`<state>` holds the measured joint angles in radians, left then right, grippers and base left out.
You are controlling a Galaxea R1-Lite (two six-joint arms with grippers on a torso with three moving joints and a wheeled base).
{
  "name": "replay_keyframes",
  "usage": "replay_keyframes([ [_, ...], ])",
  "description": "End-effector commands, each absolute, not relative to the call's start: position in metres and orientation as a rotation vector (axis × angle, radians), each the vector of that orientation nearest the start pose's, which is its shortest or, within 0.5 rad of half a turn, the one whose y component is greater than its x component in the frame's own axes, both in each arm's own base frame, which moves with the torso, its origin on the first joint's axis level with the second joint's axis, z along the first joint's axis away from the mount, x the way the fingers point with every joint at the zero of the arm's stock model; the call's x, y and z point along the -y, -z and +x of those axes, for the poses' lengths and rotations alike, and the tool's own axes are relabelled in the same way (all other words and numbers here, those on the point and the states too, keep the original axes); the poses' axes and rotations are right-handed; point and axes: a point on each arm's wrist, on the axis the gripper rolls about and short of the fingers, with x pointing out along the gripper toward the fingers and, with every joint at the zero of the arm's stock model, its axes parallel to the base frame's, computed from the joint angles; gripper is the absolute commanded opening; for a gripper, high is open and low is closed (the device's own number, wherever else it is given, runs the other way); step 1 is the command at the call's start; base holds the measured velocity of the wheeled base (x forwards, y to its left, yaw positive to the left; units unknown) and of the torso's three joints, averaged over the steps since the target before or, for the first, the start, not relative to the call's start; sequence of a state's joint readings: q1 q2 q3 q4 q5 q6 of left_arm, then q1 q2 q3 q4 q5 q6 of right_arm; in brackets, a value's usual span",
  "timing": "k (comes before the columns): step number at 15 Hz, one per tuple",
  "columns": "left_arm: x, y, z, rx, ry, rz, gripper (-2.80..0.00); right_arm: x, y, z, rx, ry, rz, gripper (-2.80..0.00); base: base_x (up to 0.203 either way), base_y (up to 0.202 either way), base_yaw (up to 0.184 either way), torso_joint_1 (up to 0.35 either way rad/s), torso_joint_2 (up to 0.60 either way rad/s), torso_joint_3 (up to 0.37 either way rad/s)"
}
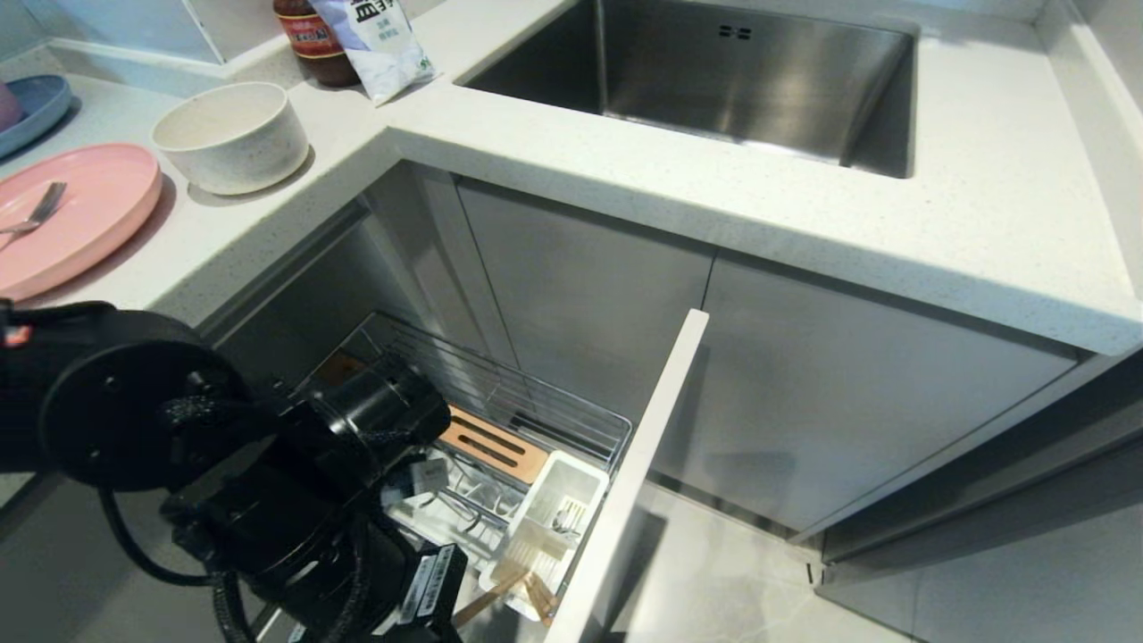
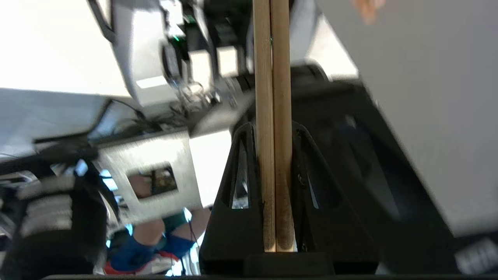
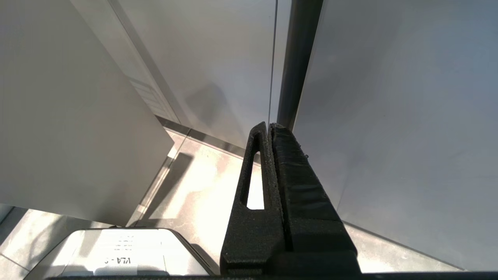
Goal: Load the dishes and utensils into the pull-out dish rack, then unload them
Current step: Pick up the chopsticks and place it in the cupboard
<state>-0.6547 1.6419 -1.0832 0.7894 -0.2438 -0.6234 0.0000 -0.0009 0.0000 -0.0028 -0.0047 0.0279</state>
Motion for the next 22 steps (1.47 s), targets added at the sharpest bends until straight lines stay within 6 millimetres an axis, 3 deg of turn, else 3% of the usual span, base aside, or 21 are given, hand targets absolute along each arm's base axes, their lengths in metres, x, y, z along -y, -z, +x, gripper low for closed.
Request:
replay_keyframes([
  [1, 0.151, -0.157, 0.193, -1.547, 0.258, -0.202, -2.80, 0.000, -0.075, -0.023, 0.005, 0.005, 0.029, -2.80, 0.000, 0.000, 0.000, 0.000, 0.00, 0.000],
  [9, 0.172, -0.127, 0.233, -1.546, 0.247, -0.210, -2.80, 0.000, -0.075, -0.023, 0.005, 0.005, 0.029, -2.80, 0.000, 0.000, 0.000, 0.000, 0.00, 0.000],
  [12, 0.170, -0.123, 0.243, -1.527, 0.263, -0.209, -2.80, 0.000, -0.075, -0.023, 0.005, 0.005, 0.028, -2.80, 0.000, 0.000, 0.000, 0.000, 0.00, 0.000],
  [22, 0.171, -0.115, 0.251, -1.521, 0.271, -0.214, -2.80, 0.000, -0.075, -0.023, 0.005, 0.005, 0.028, -2.80, 0.000, 0.000, 0.000, 0.000, 0.00, 0.000],
])
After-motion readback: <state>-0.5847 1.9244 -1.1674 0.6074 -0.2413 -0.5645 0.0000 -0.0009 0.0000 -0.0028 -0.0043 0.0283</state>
